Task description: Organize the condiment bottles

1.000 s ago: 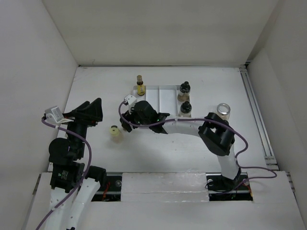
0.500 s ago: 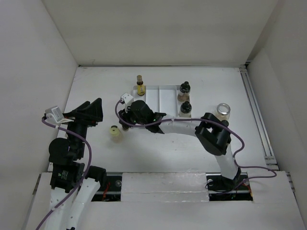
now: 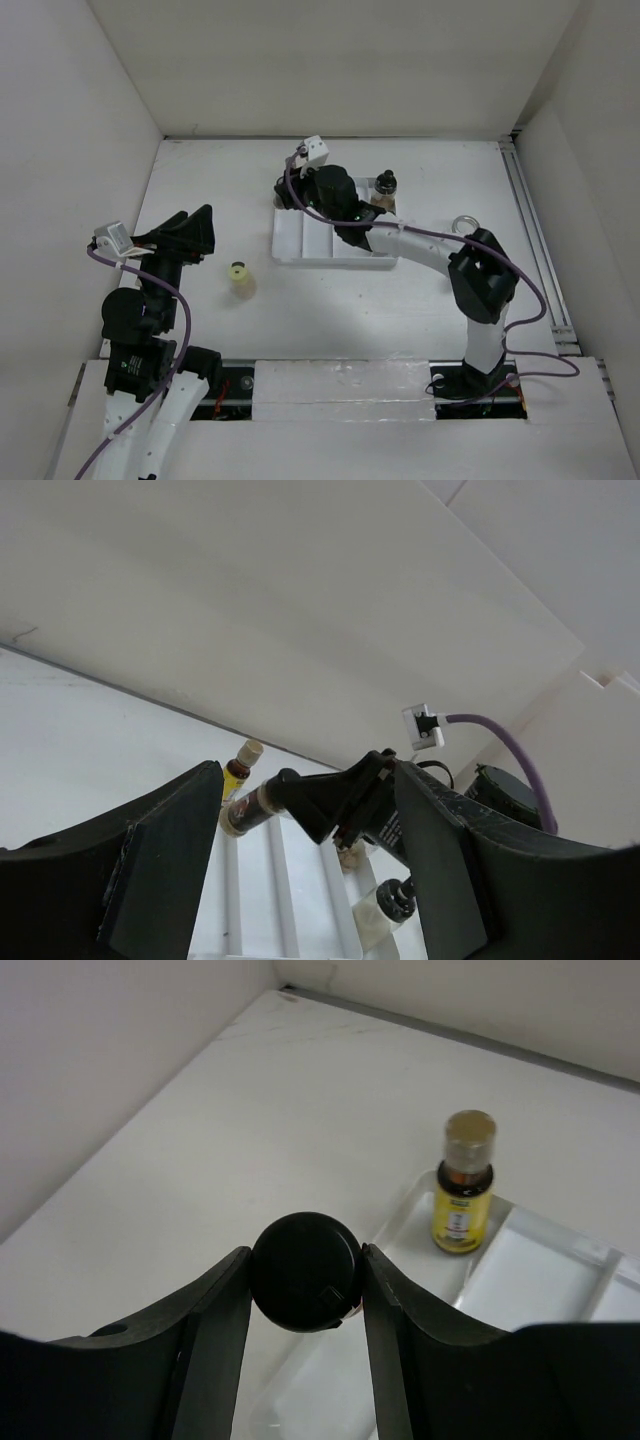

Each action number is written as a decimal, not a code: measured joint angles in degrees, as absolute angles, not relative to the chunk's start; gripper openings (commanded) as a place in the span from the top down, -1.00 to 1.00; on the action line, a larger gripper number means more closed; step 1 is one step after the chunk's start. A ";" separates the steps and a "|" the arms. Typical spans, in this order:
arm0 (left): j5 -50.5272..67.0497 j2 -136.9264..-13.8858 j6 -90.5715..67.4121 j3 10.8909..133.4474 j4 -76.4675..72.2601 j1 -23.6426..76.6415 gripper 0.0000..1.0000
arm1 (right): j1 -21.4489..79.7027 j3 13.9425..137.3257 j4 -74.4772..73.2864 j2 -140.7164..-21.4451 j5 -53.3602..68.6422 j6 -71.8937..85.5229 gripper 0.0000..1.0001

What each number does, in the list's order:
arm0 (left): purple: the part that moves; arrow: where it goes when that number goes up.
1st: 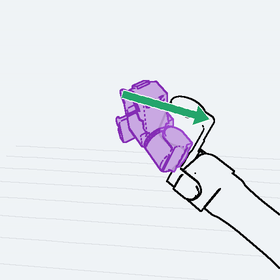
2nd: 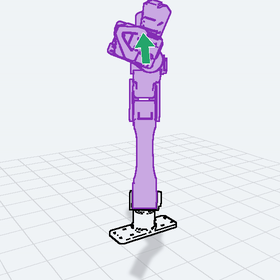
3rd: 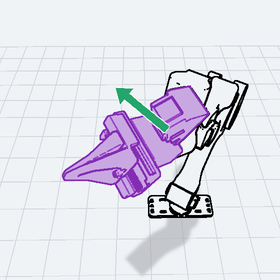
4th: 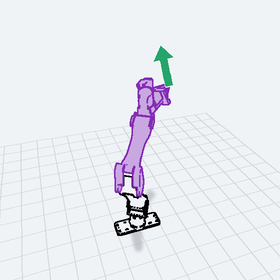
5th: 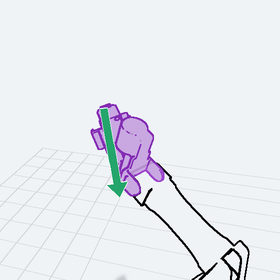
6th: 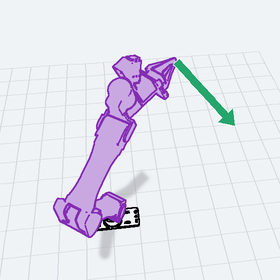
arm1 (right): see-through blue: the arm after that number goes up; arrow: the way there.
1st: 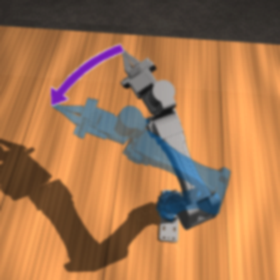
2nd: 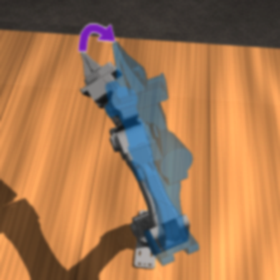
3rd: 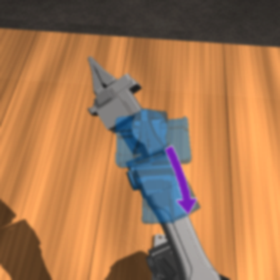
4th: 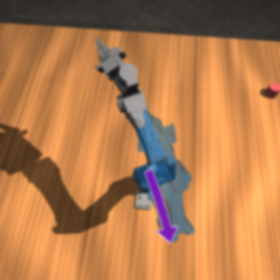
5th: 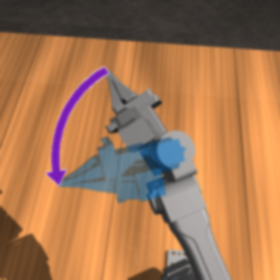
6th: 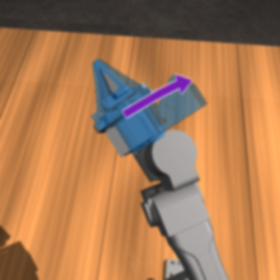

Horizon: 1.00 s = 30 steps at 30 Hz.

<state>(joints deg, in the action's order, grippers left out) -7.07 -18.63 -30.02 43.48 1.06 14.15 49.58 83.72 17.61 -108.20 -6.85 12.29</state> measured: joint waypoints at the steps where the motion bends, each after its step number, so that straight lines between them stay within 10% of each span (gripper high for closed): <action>1: -7.07 -18.63 -30.02 43.48 1.06 14.15 -0.31 | 48.62 83.70 17.93 -108.68 -7.60 12.40 0.19; 30: -6.02 -19.31 -30.02 43.48 1.04 14.15 -0.31 | 46.15 91.59 18.15 -124.14 -13.82 14.98 0.14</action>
<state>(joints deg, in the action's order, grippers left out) -6.02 -19.31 -30.02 43.48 1.04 14.15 46.15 91.59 18.15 -124.14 -13.82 14.98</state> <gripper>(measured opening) 0.651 0.501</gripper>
